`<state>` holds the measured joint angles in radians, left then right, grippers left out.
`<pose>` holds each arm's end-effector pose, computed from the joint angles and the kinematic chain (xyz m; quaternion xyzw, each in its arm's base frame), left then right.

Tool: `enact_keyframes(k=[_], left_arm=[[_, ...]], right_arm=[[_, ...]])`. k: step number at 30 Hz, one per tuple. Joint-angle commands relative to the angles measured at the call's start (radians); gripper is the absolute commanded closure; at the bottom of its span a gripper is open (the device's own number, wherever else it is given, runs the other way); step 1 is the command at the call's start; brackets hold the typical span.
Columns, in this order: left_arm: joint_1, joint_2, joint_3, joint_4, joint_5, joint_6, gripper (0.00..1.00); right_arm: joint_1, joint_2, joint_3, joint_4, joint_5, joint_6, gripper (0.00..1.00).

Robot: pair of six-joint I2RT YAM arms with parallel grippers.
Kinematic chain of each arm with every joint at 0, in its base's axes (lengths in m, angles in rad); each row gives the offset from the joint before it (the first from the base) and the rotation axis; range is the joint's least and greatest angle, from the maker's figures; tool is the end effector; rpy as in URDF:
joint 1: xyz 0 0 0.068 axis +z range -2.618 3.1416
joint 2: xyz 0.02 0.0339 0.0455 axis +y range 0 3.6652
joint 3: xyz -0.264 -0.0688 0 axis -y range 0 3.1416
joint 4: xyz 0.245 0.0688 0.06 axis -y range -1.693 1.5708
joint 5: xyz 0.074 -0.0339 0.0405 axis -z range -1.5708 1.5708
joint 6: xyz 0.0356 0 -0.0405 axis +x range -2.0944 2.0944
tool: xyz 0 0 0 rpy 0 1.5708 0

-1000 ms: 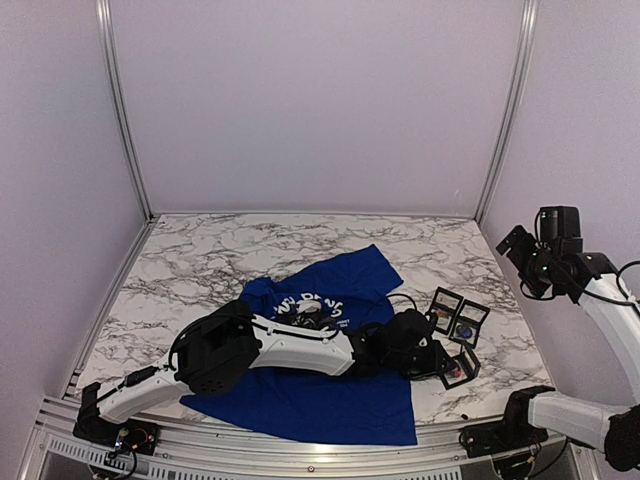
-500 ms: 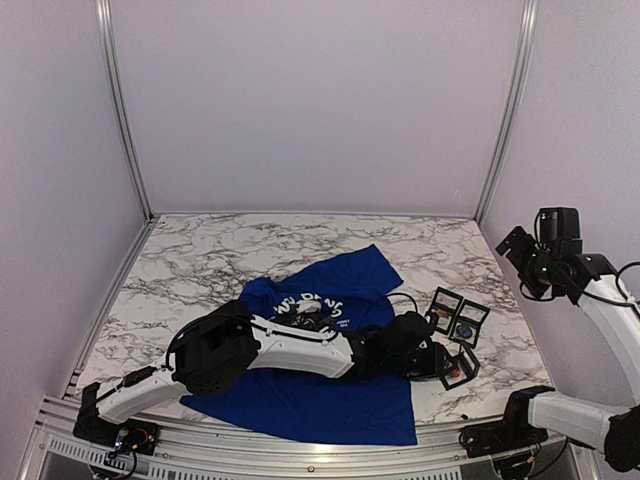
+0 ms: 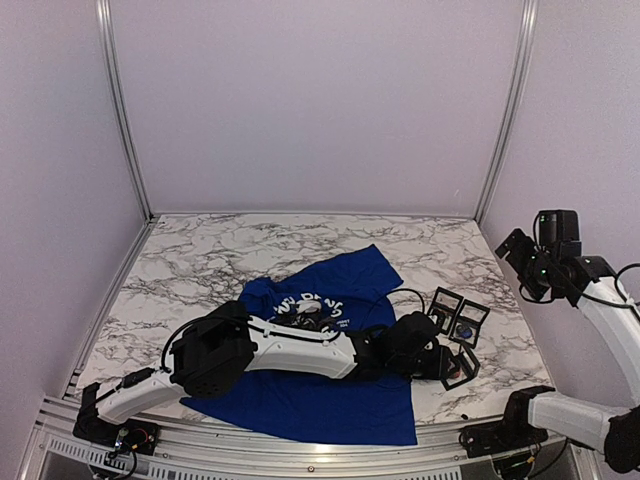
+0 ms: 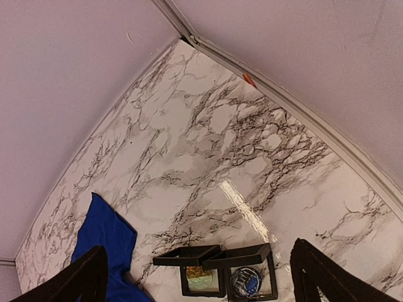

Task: Remove the brooch from the garment
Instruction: Place the brooch in the brooch box.

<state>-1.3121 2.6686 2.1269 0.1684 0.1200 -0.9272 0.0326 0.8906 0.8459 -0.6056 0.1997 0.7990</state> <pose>0.1488 -0.5789 0.1190 0.1909 0.8029 -0.5279 0.2007 0.1882 -0.0009 0.3018 0.3744 0.8103 0.0968 0.4404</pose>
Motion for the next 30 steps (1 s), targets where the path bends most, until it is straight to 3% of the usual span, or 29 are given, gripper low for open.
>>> enact_keyframes(k=[1, 30], left_arm=[[-0.011, -0.045, 0.038, -0.062, -0.033, 0.049, 0.64], [-0.033, -0.089, -0.008, -0.048, -0.142, 0.079, 0.63]], right_arm=[[0.008, -0.011, -0.01, 0.017, -0.002, -0.017, 0.02], [0.008, 0.0, 0.0, 0.011, -0.006, -0.046, 0.02]])
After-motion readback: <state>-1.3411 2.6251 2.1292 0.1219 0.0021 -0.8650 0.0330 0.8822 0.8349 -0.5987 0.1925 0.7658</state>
